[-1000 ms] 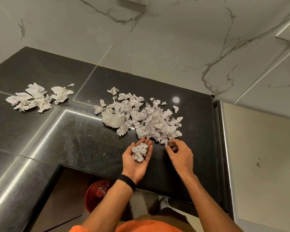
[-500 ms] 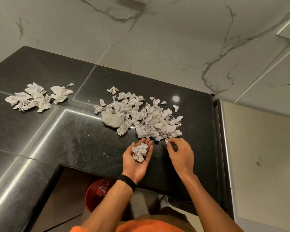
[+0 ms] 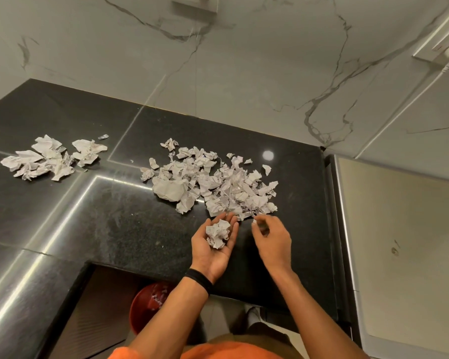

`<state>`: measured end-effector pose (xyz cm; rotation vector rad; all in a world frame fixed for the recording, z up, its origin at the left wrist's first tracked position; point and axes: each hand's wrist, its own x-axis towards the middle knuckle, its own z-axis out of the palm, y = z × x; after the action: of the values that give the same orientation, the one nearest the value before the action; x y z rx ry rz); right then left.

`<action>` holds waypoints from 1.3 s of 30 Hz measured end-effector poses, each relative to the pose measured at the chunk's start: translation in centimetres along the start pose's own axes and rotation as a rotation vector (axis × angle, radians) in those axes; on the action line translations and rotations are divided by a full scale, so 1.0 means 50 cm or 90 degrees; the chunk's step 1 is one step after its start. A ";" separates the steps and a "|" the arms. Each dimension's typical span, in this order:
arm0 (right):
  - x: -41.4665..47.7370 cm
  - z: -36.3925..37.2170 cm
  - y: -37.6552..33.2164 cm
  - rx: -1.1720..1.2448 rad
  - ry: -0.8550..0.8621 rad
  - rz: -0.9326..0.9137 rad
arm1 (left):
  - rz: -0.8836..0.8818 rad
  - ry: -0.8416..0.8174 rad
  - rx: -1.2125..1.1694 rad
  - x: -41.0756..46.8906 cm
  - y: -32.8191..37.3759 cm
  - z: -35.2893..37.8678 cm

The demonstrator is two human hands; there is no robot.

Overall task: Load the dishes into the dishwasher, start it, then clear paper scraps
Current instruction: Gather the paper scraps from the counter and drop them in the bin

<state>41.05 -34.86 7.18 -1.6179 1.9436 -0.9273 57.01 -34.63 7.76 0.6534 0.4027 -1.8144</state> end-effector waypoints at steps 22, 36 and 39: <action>-0.030 0.014 -0.088 0.128 -0.063 -0.103 | 0.015 -0.006 -0.004 -0.014 0.018 -0.013; 0.035 0.029 0.004 -0.190 -0.067 -0.108 | 0.031 0.039 -0.029 -0.029 0.028 -0.032; 0.041 0.036 0.009 -0.257 -0.084 -0.173 | 0.029 0.043 -0.020 -0.031 0.023 -0.030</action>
<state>41.58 -37.18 5.80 -2.1536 1.9379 -0.5215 58.83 -33.00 7.59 0.6982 0.4570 -1.7439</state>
